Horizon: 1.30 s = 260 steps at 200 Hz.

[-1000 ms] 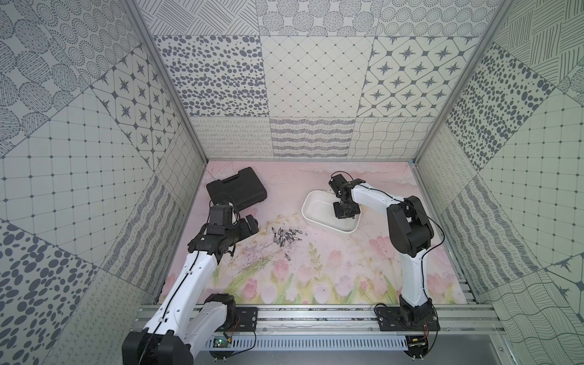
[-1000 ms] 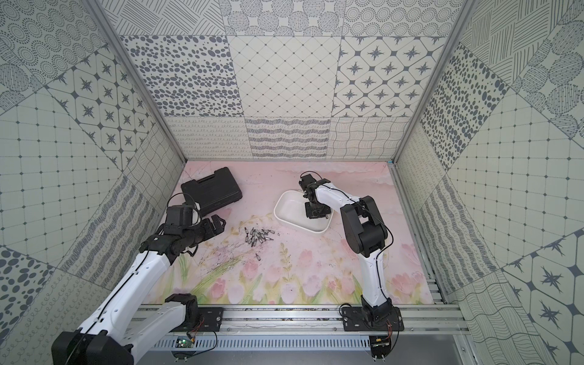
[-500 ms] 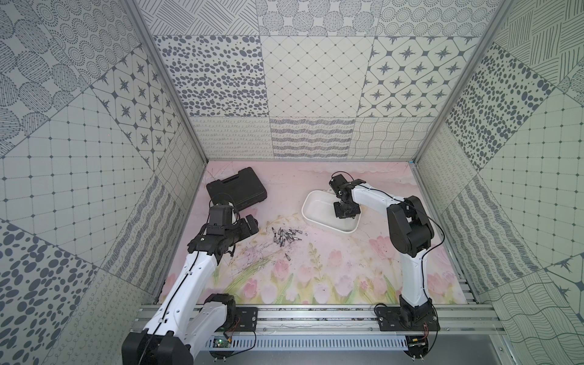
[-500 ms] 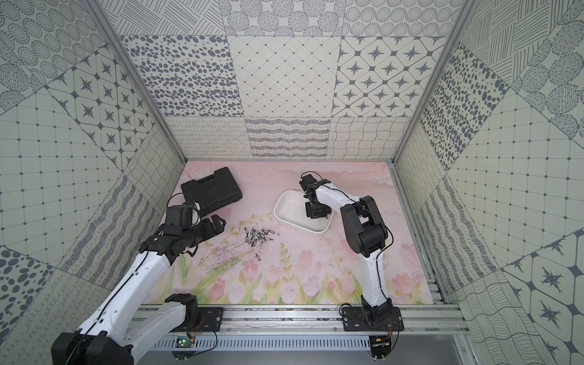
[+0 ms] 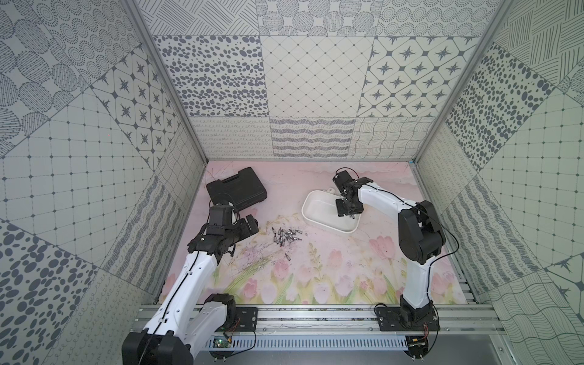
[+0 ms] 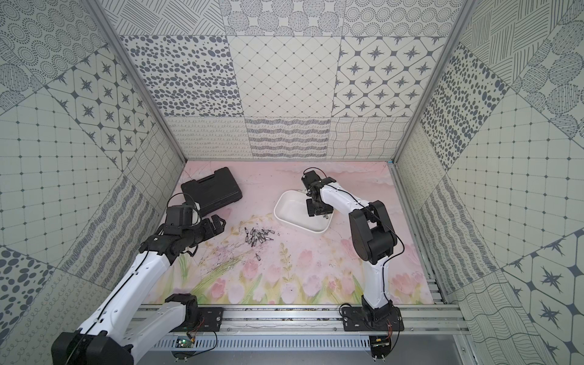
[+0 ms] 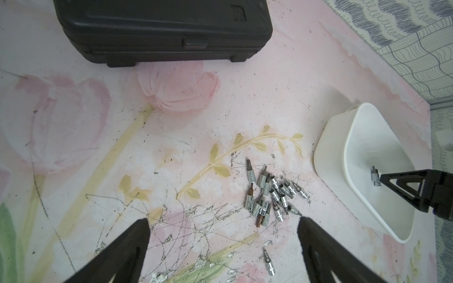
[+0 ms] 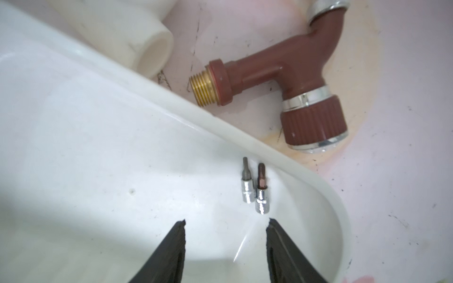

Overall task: Put the bit on the desktop into the storage box
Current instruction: Place the screwdriver bit in the storage box, then pick up the screwdriver bit from the center of the board.

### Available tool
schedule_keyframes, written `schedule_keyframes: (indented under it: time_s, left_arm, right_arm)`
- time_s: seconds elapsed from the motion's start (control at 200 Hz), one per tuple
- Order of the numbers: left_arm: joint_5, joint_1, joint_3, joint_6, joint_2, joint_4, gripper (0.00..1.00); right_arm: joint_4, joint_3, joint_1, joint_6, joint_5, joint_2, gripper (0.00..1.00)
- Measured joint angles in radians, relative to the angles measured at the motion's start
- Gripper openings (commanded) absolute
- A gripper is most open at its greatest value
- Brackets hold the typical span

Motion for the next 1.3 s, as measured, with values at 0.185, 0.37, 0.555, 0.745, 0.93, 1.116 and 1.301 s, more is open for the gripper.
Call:
schedule_keyframes:
  time_s: [0.185,0.37,0.555,0.745,0.93,1.116,1.301]
  left_arm:
    - [0.000,0.000,0.000,0.000,0.000,0.000,0.99]
    - [0.000,0.000,0.000,0.000,0.000,0.000,0.99]
    - [0.000,0.000,0.000,0.000,0.000,0.000,0.99]
    - [0.000,0.000,0.000,0.000,0.000,0.000,0.99]
    - [0.000,0.000,0.000,0.000,0.000,0.000,0.99]
    - [0.000,0.000,0.000,0.000,0.000,0.000,0.99]
    - [0.000,0.000,0.000,0.000,0.001,0.000,0.99]
  right_arm:
    - [-0.002,0.000,0.030,-0.005,0.000,-0.095,0.74]
    - [-0.013,0.000,0.070,-0.016,0.001,-0.163,0.89]
    - [-0.044,0.018,0.119,-0.015,0.002,-0.196,0.96]
    - [-0.065,0.070,0.185,-0.015,0.001,-0.195,0.97]
    - [-0.091,0.136,0.255,-0.014,0.001,-0.179,0.97]
    - [-0.109,0.171,0.337,-0.009,-0.007,-0.143,0.97]
    - [-0.129,0.182,0.433,0.013,-0.035,-0.097,0.97]
